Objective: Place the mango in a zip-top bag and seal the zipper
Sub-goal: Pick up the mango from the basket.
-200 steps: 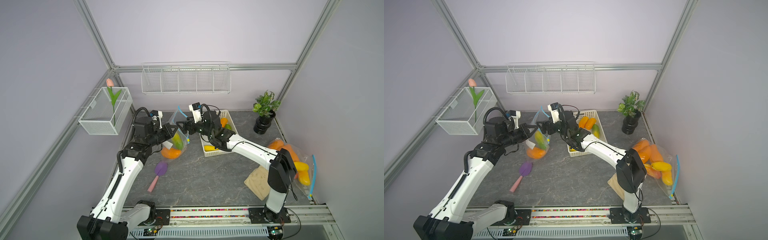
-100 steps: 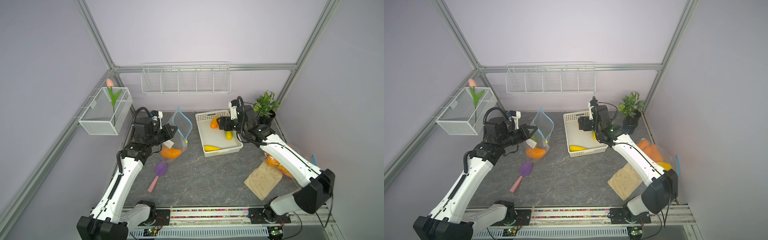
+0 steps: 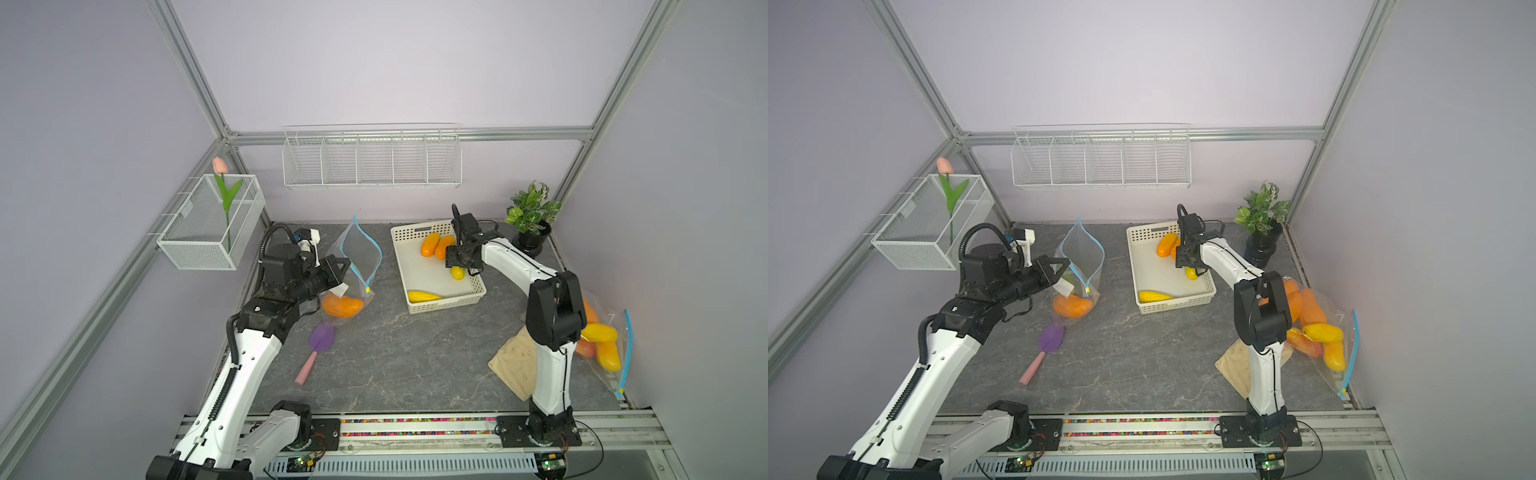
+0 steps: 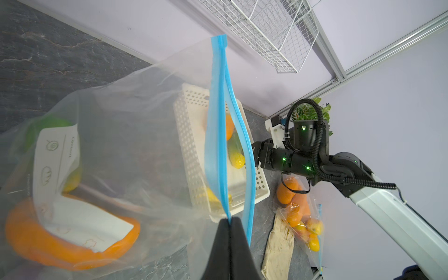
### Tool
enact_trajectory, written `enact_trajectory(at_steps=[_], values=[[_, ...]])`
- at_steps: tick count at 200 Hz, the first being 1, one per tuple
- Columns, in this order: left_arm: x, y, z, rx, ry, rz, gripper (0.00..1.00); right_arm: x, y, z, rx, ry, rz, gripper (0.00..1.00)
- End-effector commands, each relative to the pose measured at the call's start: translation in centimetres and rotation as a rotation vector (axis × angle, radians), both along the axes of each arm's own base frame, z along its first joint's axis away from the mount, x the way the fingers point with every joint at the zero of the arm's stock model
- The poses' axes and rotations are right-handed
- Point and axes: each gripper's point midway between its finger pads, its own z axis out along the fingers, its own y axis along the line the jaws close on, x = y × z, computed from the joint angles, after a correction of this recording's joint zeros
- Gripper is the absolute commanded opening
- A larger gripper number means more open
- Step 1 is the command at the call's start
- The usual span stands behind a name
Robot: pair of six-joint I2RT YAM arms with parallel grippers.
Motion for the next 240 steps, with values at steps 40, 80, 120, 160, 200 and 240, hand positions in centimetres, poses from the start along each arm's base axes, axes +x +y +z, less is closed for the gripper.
enact_trajectory(at_steps=[40, 80, 120, 160, 200, 240], values=[[0.1, 0.3, -0.7, 0.018, 0.012, 0.011, 0.0, 0.7, -0.6, -4.0, -0.1, 0.084, -0.009, 0.64], [0.3, 0.3, -0.6, 0.018, 0.01, 0.013, 0.0, 1.1, 0.8, -2.4, -0.081, 0.06, 0.062, 0.36], [0.5, 0.3, -0.9, 0.023, 0.02, 0.016, 0.0, -0.3, 4.1, 5.8, 0.099, -0.114, 0.146, 0.24], [1.0, -0.1, -0.8, 0.013, 0.018, 0.005, 0.0, -6.5, 13.4, 19.2, 0.508, -0.503, 0.441, 0.23], [1.5, -0.4, -0.1, -0.013, 0.012, 0.001, 0.0, -12.6, 21.9, 25.3, 0.756, -0.704, 0.652, 0.23], [1.7, -0.4, 0.1, -0.02, 0.014, 0.007, 0.0, -13.2, 27.6, 23.7, 0.811, -0.697, 0.716, 0.32]])
